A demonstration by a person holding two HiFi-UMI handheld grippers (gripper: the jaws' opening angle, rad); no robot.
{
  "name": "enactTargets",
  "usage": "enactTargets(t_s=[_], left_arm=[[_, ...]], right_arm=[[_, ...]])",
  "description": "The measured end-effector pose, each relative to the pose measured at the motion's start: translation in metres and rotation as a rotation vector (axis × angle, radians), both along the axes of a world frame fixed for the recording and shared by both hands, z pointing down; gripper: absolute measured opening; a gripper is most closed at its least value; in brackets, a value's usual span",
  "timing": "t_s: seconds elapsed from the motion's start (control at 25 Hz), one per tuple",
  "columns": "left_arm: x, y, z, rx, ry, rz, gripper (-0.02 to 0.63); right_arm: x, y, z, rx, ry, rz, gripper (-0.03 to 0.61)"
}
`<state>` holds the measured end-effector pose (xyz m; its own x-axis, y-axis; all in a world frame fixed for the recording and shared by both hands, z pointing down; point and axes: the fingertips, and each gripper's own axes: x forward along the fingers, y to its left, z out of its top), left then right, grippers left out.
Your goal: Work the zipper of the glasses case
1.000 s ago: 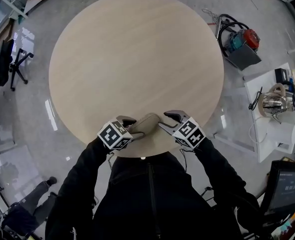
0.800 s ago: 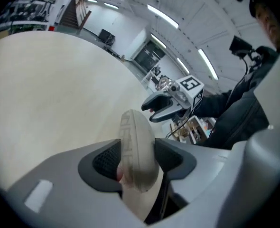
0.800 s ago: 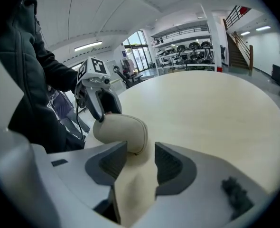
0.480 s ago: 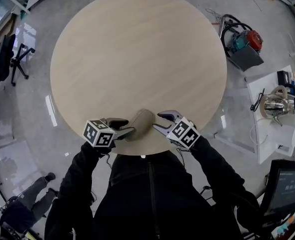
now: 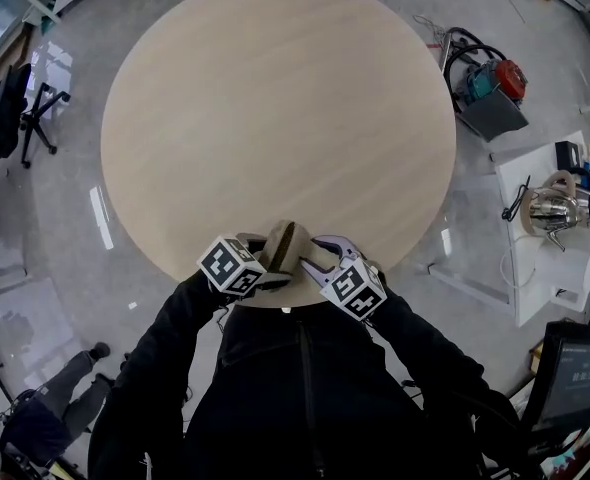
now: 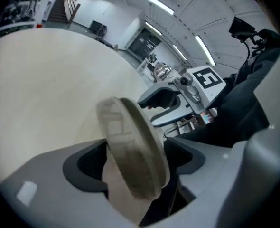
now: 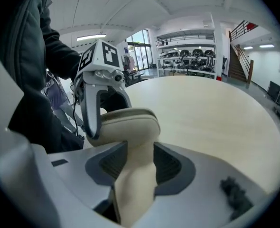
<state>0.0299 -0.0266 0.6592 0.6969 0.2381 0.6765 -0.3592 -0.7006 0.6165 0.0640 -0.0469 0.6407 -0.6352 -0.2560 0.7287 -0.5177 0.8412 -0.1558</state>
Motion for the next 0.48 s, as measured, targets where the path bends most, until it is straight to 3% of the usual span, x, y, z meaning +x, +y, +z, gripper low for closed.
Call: enactTargets(t_s=[0.12,0.24,0.32,0.36,0.48], left_arm=[[0.011,0.009,0.009,0.032,-0.036,0.104,0.394],[0.015,0.002,0.012,0.058,-0.055,0.073,0.399],[0.012,0.002,0.015,0.087,-0.083,0.076,0.335],[0.011,0.002,0.016,0.094,-0.091,0.08,0.334],[0.005,0.002,0.009,0.064,-0.046,0.04,0.322]], right_arm=[[-0.011,0.002,-0.005,-0.004,-0.029,0.008,0.176],[-0.016,0.001,-0.006,-0.02,-0.039,0.016,0.176],[-0.016,0.005,-0.003,-0.053,-0.061,0.035,0.176],[-0.017,0.007,-0.003,-0.066,-0.074,0.042,0.176],[-0.019,0.005,-0.013,-0.074,-0.116,0.057,0.176]])
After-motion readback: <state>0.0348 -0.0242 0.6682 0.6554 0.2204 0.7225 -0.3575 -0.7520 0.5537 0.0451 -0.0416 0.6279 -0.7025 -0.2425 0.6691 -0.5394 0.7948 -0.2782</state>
